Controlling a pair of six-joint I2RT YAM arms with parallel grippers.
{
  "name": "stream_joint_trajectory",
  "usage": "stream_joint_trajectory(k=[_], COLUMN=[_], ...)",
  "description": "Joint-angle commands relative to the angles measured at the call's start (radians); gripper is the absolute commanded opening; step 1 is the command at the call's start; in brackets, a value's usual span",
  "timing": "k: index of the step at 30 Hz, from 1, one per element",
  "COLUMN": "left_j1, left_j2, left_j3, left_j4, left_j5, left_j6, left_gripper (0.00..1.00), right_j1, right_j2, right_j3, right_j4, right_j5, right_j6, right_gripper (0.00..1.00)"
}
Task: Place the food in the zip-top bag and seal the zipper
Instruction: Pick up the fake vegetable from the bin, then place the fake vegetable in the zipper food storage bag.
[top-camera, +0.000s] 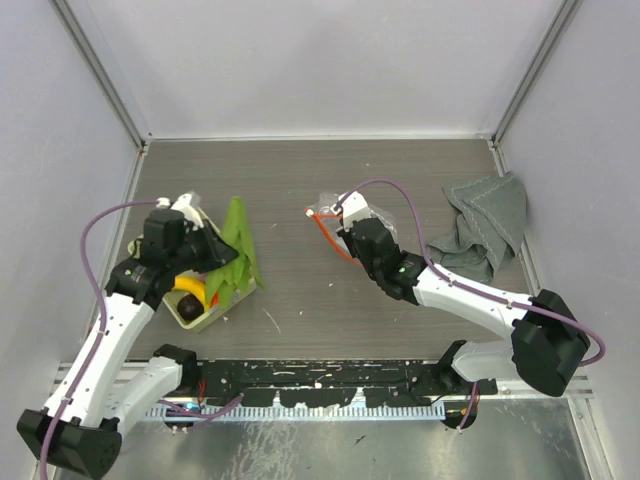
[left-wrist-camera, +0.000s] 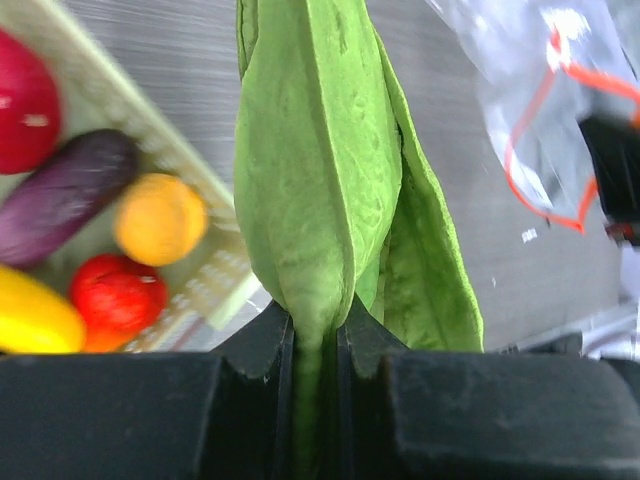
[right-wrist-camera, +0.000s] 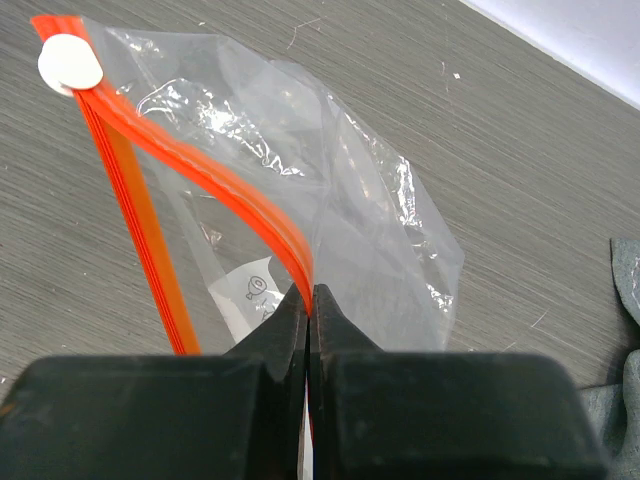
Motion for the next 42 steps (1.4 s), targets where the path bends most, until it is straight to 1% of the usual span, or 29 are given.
stream_joint_trajectory(k=[1,10,13,18,24,30,35,42], left_j1=[-0.156,-0.430,-0.490,-0.565,-0.607,-0.613,-0.612,-0.612], left_j2=[-0.022,0.025,0.065,0.124,0.174,0.239,0.301,0.352], left_j3=[-0.029,-0.073,-0.087,-0.115,-0.117,-0.082,-0.042,-0.021], left_j4=[0.210,0.369,0.412,0.460,0.505,0.527,0.515,0.566], left_j5=[0.105,0.164,0.161,0.114,0.096,0.065,0.011,0.009], left_j6=[0.037,0.105,0.093,0.067,0.043,0.034,0.031,0.022], left_gripper=[0.00,0.00,0.00,0.00,0.00,0.00,0.00,0.00], right_j1=[-0.004,-0.003,-0.004,-0.004,-0.004,-0.004,-0.003,-0.002], right_j2=[-0.035,-0.035,-0.030,-0.029,-0.028,-0.026,-0.038,-0.038], right_j3=[0.053,0.054,0.054,0.049,0.050,0.048,0.042,0.036], right_j4=[0.023,0.026,0.027,0.028,0.032,0.036,0.037,0.035], right_j5=[0.008,-0.006,-0.008,-0.009,-0.033,-0.069,-0.128,-0.219], right_j6=[0.033,0.055,0.063,0.078,0.085,0.093,0.108,0.128], right_gripper=[0.00,0.00,0.00,0.00,0.00,0.00,0.00,0.00])
